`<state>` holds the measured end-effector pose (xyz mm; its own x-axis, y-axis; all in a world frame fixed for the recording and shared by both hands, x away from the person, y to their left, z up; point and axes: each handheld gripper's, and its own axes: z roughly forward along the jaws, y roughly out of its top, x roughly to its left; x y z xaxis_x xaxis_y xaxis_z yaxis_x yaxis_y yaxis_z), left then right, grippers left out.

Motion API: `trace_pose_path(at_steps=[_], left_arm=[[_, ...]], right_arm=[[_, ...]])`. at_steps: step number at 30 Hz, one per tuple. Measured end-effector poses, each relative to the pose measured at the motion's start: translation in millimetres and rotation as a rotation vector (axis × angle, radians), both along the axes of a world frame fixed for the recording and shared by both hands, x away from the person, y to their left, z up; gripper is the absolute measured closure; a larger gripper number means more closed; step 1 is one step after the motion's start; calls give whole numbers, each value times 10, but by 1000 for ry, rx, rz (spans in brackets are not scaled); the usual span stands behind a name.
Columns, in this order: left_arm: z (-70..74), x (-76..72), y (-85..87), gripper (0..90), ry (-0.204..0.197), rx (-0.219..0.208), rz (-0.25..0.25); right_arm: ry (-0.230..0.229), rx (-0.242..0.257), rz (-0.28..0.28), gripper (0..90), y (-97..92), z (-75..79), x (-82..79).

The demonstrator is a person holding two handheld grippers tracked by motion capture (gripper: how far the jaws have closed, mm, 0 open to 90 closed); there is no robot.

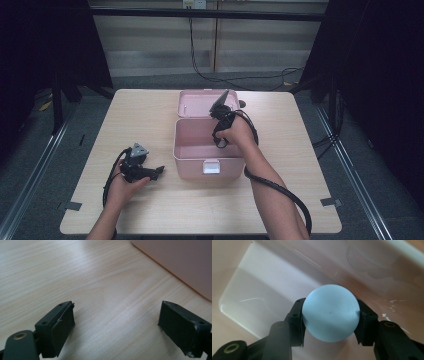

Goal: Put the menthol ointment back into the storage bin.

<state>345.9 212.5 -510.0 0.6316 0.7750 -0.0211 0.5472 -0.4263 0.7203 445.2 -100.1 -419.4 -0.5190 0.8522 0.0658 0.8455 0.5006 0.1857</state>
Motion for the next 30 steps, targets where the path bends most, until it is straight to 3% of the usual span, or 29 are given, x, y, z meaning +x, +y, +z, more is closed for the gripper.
trace_pose_path(at_steps=[21,30], left_arm=[[-3,1,-2,126,-3,-3,0],[-3,1,-2,126,-3,-3,0]], right_arm=[[-22,-34,-16,502,6,-56,10],[-27,-10,-23,502,83,-58,12]])
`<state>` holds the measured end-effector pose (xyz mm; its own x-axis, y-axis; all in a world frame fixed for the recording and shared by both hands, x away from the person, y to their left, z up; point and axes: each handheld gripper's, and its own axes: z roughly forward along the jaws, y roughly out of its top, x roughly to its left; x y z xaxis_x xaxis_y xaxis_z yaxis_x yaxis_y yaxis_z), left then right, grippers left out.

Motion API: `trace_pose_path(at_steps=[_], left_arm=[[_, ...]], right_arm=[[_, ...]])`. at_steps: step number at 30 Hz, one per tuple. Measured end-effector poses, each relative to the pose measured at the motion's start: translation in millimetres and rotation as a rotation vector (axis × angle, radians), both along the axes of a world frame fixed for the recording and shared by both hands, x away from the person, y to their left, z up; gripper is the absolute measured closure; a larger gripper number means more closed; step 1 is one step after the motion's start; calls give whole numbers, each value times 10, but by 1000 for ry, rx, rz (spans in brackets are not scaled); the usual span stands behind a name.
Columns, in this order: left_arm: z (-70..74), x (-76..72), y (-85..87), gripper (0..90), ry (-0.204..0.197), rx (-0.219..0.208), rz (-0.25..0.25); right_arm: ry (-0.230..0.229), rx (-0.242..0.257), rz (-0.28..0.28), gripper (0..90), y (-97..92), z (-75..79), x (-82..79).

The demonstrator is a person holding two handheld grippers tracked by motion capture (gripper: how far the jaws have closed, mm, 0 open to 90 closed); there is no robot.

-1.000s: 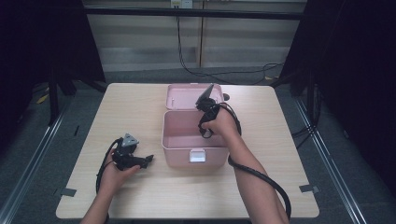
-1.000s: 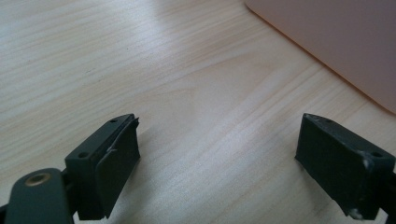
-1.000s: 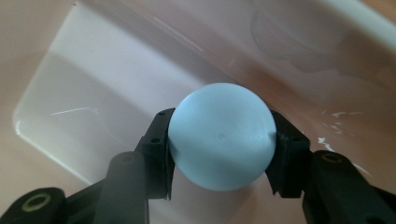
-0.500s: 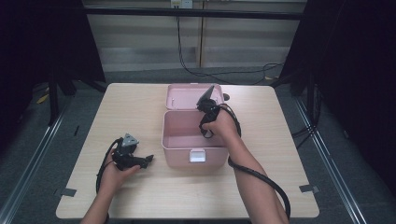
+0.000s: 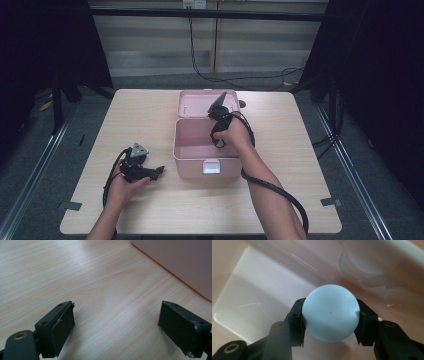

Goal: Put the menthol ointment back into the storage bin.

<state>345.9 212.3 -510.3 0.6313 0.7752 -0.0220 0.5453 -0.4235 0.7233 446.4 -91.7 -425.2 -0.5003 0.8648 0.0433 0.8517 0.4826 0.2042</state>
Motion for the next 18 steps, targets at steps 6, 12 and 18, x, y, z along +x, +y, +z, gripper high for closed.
trace_pose_path(at_steps=[6,12,18], left_arm=[[1,1,1,126,2,0,-2],[0,0,0,126,0,0,0],[0,0,0,126,0,0,0]], right_arm=[[4,-1,-9,502,38,-22,11],[0,-2,-14,502,54,-71,12],[3,-1,-16,501,62,-104,12]])
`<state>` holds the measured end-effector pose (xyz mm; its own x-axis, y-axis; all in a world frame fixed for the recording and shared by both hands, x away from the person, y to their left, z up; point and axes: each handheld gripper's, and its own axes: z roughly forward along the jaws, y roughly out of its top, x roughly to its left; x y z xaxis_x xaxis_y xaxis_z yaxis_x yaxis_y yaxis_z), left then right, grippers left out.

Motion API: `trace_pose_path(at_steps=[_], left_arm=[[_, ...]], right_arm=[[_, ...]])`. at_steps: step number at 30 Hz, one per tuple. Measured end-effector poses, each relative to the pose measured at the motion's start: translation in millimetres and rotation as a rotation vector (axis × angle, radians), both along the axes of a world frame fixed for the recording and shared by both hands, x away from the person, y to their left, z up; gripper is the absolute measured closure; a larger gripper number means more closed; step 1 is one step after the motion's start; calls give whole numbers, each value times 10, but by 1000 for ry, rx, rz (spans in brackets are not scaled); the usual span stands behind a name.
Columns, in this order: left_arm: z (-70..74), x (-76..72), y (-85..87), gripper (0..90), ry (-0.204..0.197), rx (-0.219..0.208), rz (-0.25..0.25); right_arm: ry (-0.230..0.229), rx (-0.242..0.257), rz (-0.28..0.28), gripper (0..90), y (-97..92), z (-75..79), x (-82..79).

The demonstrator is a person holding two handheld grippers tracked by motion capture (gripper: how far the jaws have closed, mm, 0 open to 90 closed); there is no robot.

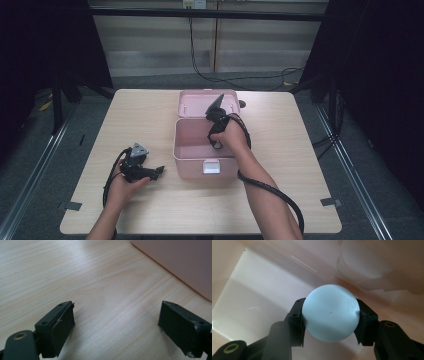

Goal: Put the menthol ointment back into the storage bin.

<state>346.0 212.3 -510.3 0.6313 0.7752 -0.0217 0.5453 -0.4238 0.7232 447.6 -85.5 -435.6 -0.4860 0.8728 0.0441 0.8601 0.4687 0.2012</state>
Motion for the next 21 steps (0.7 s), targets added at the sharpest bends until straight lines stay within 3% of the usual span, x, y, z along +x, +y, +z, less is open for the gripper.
trace_pose_path(at_steps=[21], left_arm=[[0,0,0,126,0,1,-1]], right_arm=[[-5,-11,6,501,5,-96,21]])
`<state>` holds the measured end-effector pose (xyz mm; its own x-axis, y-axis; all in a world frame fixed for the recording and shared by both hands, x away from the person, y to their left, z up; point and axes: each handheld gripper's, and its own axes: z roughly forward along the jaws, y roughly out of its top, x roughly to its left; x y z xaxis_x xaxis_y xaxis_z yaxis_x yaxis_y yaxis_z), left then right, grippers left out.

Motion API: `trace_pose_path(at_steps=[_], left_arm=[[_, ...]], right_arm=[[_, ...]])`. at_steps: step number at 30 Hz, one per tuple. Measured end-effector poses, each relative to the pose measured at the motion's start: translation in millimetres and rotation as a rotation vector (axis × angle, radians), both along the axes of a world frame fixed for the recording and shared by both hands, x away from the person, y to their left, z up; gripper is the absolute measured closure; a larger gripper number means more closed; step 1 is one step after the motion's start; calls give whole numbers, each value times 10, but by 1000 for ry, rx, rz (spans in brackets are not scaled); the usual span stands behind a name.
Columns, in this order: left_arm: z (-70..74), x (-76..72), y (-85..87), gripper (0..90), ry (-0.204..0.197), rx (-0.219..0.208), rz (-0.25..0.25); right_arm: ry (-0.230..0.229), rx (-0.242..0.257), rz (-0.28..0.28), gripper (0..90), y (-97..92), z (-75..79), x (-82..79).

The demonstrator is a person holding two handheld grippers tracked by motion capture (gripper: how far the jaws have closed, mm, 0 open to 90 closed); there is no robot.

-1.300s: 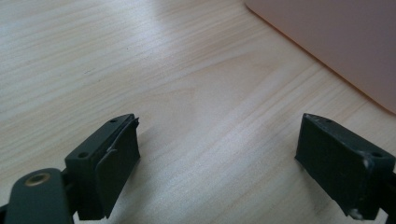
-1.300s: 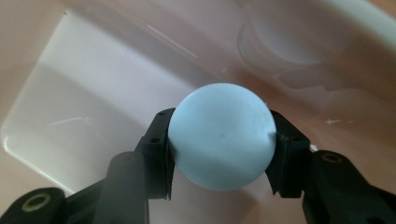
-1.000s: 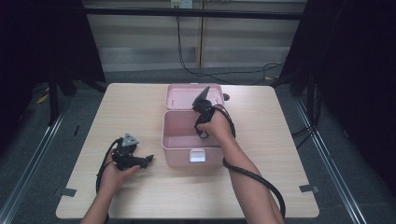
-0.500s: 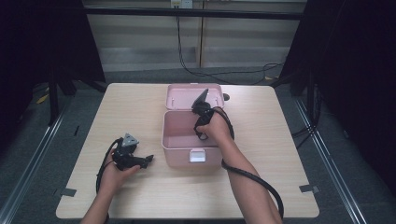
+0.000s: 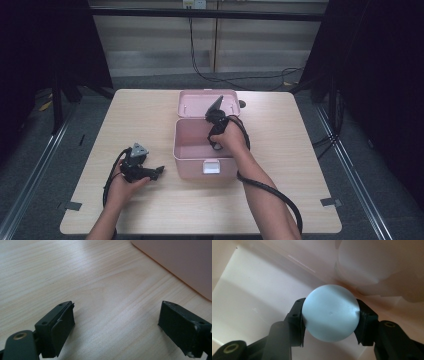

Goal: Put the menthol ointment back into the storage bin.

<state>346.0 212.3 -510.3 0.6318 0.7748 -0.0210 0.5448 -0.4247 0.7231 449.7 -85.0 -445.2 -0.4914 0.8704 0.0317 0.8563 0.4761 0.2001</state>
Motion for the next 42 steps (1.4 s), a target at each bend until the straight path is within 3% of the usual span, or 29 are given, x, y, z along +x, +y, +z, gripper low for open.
trace_pose_path(at_steps=[30,42], left_arm=[[-1,0,0,125,0,-1,0],[-1,0,-1,125,-1,-1,0]], right_arm=[[-11,8,2,464,1,-23,1],[-17,8,20,411,-1,140,-62]])
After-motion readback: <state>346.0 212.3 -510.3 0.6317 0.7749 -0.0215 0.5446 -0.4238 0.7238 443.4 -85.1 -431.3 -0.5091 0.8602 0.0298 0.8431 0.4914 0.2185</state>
